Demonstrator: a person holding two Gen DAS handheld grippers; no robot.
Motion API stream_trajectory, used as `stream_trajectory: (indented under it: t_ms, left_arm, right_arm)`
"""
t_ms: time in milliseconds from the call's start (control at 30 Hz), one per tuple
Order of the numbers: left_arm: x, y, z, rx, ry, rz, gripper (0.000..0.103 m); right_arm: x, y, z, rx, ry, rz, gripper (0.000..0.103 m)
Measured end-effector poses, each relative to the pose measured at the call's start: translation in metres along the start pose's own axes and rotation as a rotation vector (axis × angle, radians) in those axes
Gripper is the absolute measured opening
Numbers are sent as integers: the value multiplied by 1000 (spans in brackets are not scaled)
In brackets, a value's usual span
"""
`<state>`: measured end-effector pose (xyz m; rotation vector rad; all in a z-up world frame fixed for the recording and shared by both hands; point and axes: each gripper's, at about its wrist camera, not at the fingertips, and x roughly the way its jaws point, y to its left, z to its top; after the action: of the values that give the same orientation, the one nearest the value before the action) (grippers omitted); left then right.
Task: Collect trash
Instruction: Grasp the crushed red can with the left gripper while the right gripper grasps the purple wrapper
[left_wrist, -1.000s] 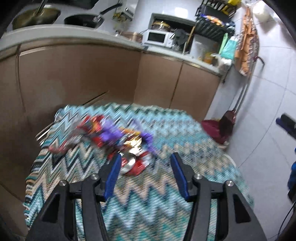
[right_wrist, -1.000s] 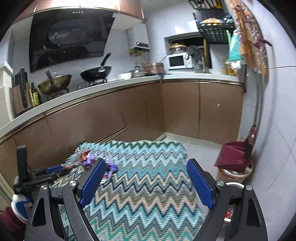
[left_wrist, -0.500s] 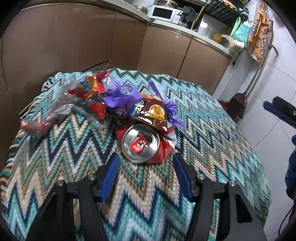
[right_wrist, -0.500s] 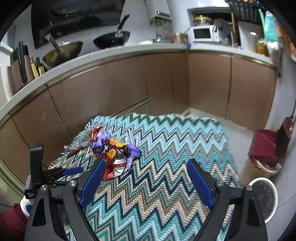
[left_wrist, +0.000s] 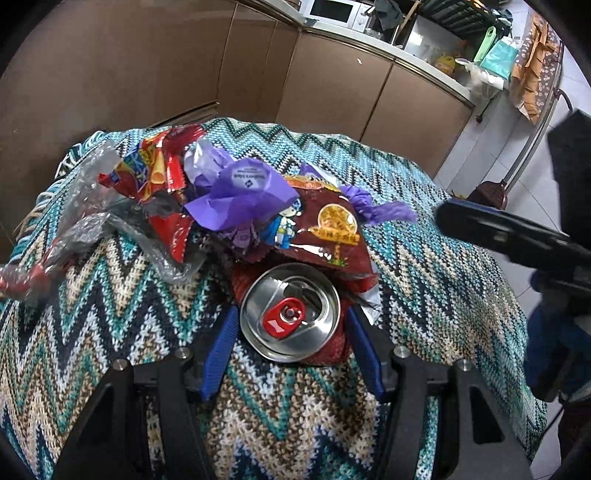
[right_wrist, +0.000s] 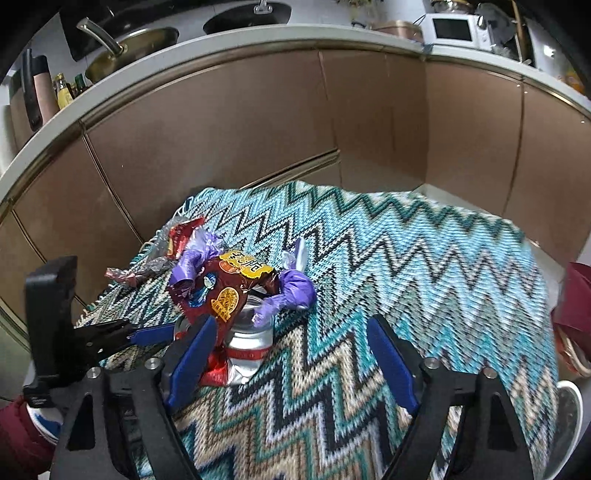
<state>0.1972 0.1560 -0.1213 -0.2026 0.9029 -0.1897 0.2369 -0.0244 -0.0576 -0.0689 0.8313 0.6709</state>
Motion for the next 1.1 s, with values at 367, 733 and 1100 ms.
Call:
stream_trajectory:
  t_ms: [367, 733, 1100]
  left_arm:
    - [5, -1, 1, 2, -15, -34, 57]
    - [-11, -7, -11, 19, -29, -38, 55]
    - [-58, -14, -43, -8, -45, -59, 51]
  right_arm:
    - [48, -21, 19, 27, 27, 51, 63]
    - [81, -34, 19, 38, 97, 85, 36]
    - [37, -26, -3, 20, 73, 78, 26]
